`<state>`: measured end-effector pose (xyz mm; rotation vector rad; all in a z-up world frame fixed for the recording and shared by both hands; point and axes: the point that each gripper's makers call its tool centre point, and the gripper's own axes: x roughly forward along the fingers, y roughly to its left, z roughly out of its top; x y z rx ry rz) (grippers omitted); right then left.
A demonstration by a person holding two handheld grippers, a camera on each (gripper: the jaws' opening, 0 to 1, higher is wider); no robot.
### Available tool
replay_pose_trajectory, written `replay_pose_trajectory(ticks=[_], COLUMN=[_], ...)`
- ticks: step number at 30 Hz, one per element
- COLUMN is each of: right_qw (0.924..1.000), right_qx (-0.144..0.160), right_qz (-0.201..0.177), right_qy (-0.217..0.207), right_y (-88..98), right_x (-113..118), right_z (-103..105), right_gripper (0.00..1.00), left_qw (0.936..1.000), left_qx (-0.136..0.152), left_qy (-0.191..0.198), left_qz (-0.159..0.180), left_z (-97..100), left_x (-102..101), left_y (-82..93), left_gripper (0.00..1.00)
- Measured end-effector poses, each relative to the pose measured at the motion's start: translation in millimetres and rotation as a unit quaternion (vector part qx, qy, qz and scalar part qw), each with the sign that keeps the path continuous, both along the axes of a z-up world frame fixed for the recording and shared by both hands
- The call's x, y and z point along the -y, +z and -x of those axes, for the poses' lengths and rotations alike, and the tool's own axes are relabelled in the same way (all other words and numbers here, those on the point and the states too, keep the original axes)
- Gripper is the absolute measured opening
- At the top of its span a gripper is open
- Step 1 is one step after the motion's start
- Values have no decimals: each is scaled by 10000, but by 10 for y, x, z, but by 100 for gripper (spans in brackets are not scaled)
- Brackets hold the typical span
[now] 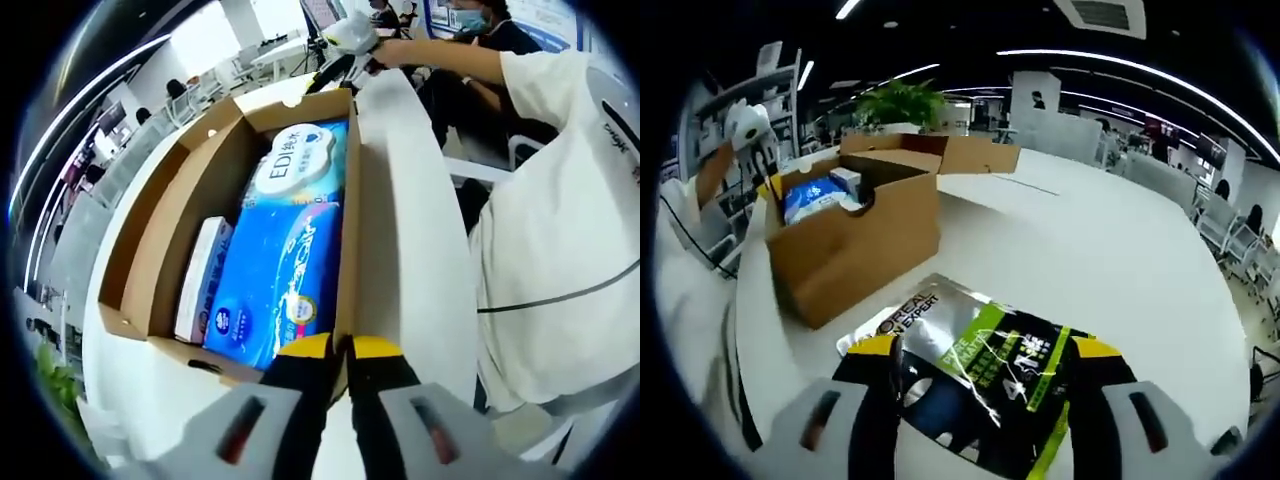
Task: Operate the shoe box by opening the lid, removing the specified soft item, and placing it in the target area until the item is outside and the box remains undamaged.
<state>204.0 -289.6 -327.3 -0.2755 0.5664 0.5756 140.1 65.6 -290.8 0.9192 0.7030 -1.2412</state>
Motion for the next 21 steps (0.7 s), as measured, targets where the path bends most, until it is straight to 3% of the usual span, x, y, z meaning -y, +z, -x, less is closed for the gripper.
replay_pose_trajectory(ticks=[2, 3, 10, 11, 14, 15, 17, 20, 21], right_qw=[9994, 9999, 9991, 9994, 9978, 9971, 9990, 9988, 9994], right_qx=[-169, -83, -335, -267, 468, 416, 259, 325, 206], right_qz=[284, 114, -149, -72, 476, 639, 346, 355, 264], right_qy=[-29, -56, -228, -217, -61, -20, 78, 137, 115], right_y=[-125, -96, -131, -116, 20, -9, -23, -39, -58], right_x=[36, 12, 31, 22, 19, 5, -111, -120, -113], right_z=[36, 24, 75, 78, 12, 47, 95, 73, 80], right_gripper=[70, 69, 65, 65, 60, 59, 59, 58, 58], left_qw=[10000, 10000, 10000, 10000, 10000, 10000, 10000, 10000, 10000], left_qx=[1, 1, 13, 17, -4, -13, -23, -18, -17], left_qy=[-2, -3, -3, -6, -5, 1, 3, 4, 10], left_qz=[-2, -1, 6, 4, 27, 27, 20, 9, 11], left_z=[1, 1, 5, 5, 4, 4, 4, 4, 5], left_x=[0, 0, 1, 1, 3, 1, 0, -1, -1], left_y=[-1, -1, 0, 0, 5, 7, 9, 11, 12], left_gripper=[5, 5, 5, 5, 5, 5, 5, 5, 5])
